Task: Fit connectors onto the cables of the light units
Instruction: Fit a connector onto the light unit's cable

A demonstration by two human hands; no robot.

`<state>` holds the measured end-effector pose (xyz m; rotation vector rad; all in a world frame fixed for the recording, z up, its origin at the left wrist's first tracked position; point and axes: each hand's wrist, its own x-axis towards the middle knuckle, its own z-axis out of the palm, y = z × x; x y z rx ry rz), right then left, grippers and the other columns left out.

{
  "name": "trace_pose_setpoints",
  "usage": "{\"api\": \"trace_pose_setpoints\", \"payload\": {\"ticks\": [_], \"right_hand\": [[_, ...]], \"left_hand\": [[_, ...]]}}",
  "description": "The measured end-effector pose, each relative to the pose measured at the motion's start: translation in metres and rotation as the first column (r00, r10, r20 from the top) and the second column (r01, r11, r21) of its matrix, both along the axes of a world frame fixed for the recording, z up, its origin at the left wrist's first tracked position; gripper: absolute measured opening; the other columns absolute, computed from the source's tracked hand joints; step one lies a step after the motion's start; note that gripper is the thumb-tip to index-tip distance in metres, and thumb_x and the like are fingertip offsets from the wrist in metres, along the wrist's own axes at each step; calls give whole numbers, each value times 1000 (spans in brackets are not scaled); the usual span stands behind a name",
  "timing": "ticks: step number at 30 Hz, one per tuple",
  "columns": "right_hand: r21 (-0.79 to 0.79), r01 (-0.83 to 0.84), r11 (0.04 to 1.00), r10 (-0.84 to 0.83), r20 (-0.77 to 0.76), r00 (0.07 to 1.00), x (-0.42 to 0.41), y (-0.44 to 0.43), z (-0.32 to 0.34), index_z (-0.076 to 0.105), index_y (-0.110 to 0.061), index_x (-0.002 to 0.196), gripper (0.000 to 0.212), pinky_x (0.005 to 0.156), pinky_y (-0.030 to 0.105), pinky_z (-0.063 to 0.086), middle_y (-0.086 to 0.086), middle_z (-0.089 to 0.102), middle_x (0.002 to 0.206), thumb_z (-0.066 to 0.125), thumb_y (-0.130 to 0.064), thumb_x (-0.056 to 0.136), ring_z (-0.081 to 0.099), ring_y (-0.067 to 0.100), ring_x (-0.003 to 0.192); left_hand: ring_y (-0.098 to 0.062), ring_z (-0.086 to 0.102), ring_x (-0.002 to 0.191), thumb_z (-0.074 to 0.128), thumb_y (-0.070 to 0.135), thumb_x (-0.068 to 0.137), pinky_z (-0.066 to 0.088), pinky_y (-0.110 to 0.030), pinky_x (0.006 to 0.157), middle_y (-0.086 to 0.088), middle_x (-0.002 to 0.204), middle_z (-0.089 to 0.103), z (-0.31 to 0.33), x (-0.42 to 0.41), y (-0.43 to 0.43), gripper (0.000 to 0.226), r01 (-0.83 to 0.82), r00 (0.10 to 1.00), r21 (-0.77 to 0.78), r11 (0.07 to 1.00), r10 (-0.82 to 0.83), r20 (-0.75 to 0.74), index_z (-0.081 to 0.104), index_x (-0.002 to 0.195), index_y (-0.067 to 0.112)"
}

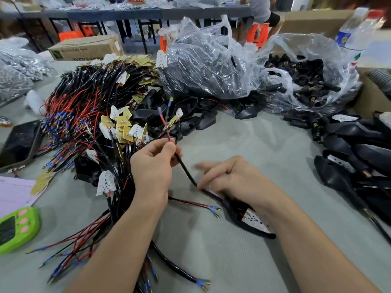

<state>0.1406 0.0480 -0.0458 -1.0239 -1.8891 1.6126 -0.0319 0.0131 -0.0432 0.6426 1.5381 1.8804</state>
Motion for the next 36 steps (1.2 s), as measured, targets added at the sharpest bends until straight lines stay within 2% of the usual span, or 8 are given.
{"api": "trace_pose_setpoints", "payload": {"ticks": [4, 7, 12, 18, 21, 25, 32, 36], "right_hand": [[-133, 384, 913, -403, -157, 902, -10, 24, -13, 83, -25, 86, 27, 82, 41, 49, -10, 74, 97, 64, -9, 75, 68, 19, 94], [67, 446, 892, -444, -53, 895, -21, 40, -17, 79, -33, 102, 35, 78, 43, 54, -4, 65, 93, 59, -10, 84, 65, 19, 82], [574, 225, 788, -397, 193, 897, -52, 75, -2, 61, -26, 138, 52, 97, 27, 42, 1, 69, 127, 56, -8, 89, 62, 23, 103], [623, -285, 728, -241, 622, 745, -81, 105, 3, 45, -23, 151, 58, 121, 36, 22, 10, 41, 154, 56, -14, 95, 33, 32, 144], [658, -179, 732, -288, 536, 794, -76, 103, 14, 75, -26, 116, 38, 95, 30, 48, 2, 68, 118, 60, -10, 85, 61, 27, 114], [522, 219, 824, -389, 242, 889, -50, 115, 29, 80, -31, 77, 34, 66, 7, 40, -25, 67, 65, 57, -5, 74, 60, -7, 70], [573, 238, 784, -579, 537, 614, 6, 159, 5, 34, -10, 154, 67, 120, 42, 28, 18, 30, 160, 58, -25, 92, 31, 37, 147], [585, 308, 750, -590, 382, 711, 43, 159, 6, 66, -32, 130, 49, 91, 27, 45, 3, 69, 121, 67, -22, 82, 61, 28, 117]], "left_hand": [[5, 69, 74, 73, 14, 86, 54, -18, 77, 24, 78, 74, -9, 0, -4, 22, -89, 828, -155, 984, -14, -561, 74, 85, 36], [11, 66, 80, 73, 13, 88, 49, -5, 77, 26, 77, 70, -10, -2, -5, 22, -112, 739, -176, 978, -36, -672, 78, 95, 33], [6, 69, 77, 75, 14, 87, 59, -30, 86, 22, 79, 73, -10, -9, -5, 21, -125, 781, -186, 975, -19, -624, 77, 99, 30], [-6, 70, 62, 65, 24, 93, 62, -40, 68, 20, 68, 72, -8, -8, -6, 21, -119, 818, -167, 979, 2, -575, 70, 77, 38], [-9, 68, 57, 60, 23, 96, 61, -41, 61, 18, 68, 71, -9, -9, -6, 24, -138, 821, -165, 977, 20, -570, 67, 77, 36], [-7, 69, 61, 54, 21, 101, 61, -36, 61, 16, 76, 72, -11, -10, -3, 23, -95, 833, -175, 980, -18, -553, 62, 86, 36], [-7, 68, 62, 48, 15, 102, 61, -35, 59, 14, 77, 72, -15, -5, -1, 28, 25, 822, -217, 976, -144, -551, 58, 88, 37], [-7, 69, 64, 49, 14, 102, 61, -37, 63, 13, 77, 73, -18, -4, 2, 26, 73, 805, -248, 966, -204, -557, 60, 92, 35]]}}
